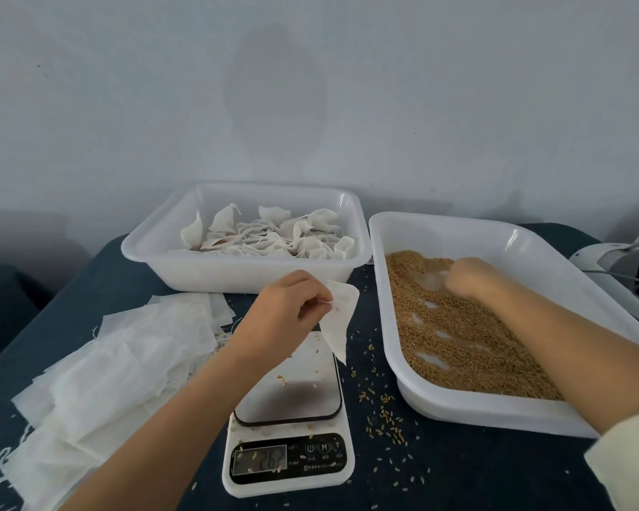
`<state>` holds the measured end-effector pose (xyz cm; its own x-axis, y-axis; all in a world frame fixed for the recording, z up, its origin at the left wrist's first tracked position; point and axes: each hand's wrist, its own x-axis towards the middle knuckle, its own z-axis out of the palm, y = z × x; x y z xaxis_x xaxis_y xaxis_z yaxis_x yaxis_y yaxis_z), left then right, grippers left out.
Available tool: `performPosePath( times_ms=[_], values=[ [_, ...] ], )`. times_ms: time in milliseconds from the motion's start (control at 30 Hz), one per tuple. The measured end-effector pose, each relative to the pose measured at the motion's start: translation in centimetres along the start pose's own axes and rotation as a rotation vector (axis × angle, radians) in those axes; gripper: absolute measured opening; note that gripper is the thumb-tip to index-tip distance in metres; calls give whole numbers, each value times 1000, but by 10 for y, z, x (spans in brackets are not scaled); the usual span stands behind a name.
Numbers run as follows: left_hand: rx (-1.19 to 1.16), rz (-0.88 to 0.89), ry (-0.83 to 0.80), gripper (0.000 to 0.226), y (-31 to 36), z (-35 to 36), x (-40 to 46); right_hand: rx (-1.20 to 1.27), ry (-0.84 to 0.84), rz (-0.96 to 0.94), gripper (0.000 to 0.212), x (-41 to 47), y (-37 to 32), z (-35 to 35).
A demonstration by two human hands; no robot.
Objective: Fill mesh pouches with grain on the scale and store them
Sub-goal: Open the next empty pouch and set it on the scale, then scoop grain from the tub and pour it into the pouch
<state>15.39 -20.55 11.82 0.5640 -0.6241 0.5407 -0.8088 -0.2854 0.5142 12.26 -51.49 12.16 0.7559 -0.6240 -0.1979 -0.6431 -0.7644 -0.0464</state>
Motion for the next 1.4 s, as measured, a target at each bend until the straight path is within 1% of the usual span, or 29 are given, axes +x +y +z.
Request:
performPosePath(
  times_ms=[133, 200, 300, 400, 600, 700, 800, 867, 933, 1033, 1167, 1300, 1400],
  values=[
    [-1, -38, 17, 4, -3, -1, -1, 124, 90, -52, 43, 6, 1, 25],
    [7, -60, 29, 5, -4, -2, 0, 168, 118, -85, 42, 5, 4, 28],
    [23, -71, 41, 6, -6, -5, 0, 263, 137, -146, 35, 0, 16, 23],
    [50, -57, 18, 10, -7, -8, 1, 274, 135, -205, 41, -12, 34, 15],
    [87, 4, -70, 9, -9, -19, 3, 228, 100, -316, 43, -42, 57, -16],
    [126, -38, -92, 8, -11, -27, 2, 222, 114, -421, 48, -61, 57, -34],
    [166, -79, -132, 7, -14, -42, 3, 277, 105, -543, 43, -81, 46, -49],
    [202, -79, -206, 8, -16, -56, 5, 317, 64, -639, 39, -95, 34, -53],
    [246, -69, -316, 10, -19, -67, 6, 343, 6, -721, 35, -105, 22, -50],
    [266, -43, -423, 12, -22, -73, 4, 290, -42, -791, 36, -111, 6, -42],
    [252, -46, -456, 12, -24, -71, -2, 155, -35, -891, 41, -112, -11, -29],
    [265, -15, -518, 11, -25, -67, -5, 101, -44, -910, 43, -112, -15, -23],
    [256, -6, -519, 12, -24, -65, -5, 58, -46, -911, 43, -114, -13, -30]
  ],
)
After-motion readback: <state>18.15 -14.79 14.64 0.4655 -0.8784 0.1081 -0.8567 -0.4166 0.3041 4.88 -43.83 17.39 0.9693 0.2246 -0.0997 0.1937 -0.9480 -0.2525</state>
